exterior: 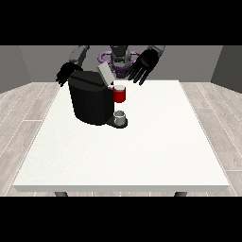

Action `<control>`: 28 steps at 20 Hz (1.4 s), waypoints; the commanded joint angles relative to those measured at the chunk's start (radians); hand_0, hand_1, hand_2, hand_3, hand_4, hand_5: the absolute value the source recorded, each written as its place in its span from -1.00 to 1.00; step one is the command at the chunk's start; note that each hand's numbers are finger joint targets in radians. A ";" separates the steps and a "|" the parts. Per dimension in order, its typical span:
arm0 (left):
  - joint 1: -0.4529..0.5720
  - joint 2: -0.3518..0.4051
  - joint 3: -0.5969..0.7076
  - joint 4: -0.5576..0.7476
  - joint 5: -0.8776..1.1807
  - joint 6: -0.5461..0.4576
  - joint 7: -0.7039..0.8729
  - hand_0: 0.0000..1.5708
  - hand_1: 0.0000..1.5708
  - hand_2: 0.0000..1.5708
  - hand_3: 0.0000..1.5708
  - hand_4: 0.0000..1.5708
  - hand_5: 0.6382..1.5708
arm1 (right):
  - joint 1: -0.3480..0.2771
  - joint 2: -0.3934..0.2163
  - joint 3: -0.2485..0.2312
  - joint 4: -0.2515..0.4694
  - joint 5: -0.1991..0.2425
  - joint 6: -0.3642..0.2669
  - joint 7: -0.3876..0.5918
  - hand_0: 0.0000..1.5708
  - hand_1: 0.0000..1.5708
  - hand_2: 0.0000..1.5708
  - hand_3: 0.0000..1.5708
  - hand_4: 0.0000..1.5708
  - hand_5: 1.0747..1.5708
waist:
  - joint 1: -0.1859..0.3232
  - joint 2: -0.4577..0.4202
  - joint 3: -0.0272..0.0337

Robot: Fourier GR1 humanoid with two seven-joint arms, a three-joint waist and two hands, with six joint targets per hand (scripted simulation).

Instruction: Insert the coffee pod into the coffee machine and close the lid

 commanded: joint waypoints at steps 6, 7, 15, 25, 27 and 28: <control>0.146 -0.140 0.205 -0.014 0.246 0.031 -0.033 -1.00 -1.00 -1.00 -1.00 -0.90 1.00 | 0.114 -0.001 -0.040 0.009 -0.030 0.000 -0.023 -1.00 -1.00 -1.00 -1.00 -0.46 1.00 | 0.090 -0.155 -0.0016; 0.183 -0.151 0.228 -0.015 0.280 0.025 -0.070 -1.00 -1.00 -1.00 -1.00 -0.68 1.00 | 0.119 0.004 -0.042 -0.003 -0.035 -0.010 0.003 -1.00 -1.00 -1.00 -1.00 -0.49 1.00 | 0.108 -0.182 -0.0023; 0.396 -0.291 0.266 -0.040 0.390 -0.003 -0.062 -1.00 -1.00 -1.00 -1.00 -1.00 1.00 | 0.253 -0.056 0.000 -0.021 0.014 0.048 -0.001 -1.00 -1.00 -1.00 -1.00 -0.53 1.00 | 0.214 -0.403 -0.0003; 0.519 -0.317 0.318 -0.091 0.520 -0.069 -0.085 -1.00 -1.00 -1.00 -1.00 -1.00 1.00 | 0.064 -0.117 0.016 -0.176 -0.040 0.131 0.157 -1.00 -1.00 -1.00 -1.00 -1.00 1.00 | 0.280 -0.396 -0.0002; 0.606 -0.331 0.302 -0.109 0.525 -0.091 -0.131 -1.00 -1.00 -1.00 -1.00 -1.00 1.00 | 0.065 -0.128 0.023 -0.195 -0.047 0.149 0.194 -1.00 -1.00 -1.00 -1.00 -1.00 1.00 | 0.302 -0.415 -0.0004; 0.598 -0.379 0.286 -0.137 0.526 -0.057 -0.063 -1.00 -1.00 -1.00 -1.00 -0.93 1.00 | 0.114 -0.120 0.036 -0.169 -0.033 0.163 0.148 -1.00 -1.00 -1.00 -1.00 -1.00 1.00 | 0.326 -0.434 0.0002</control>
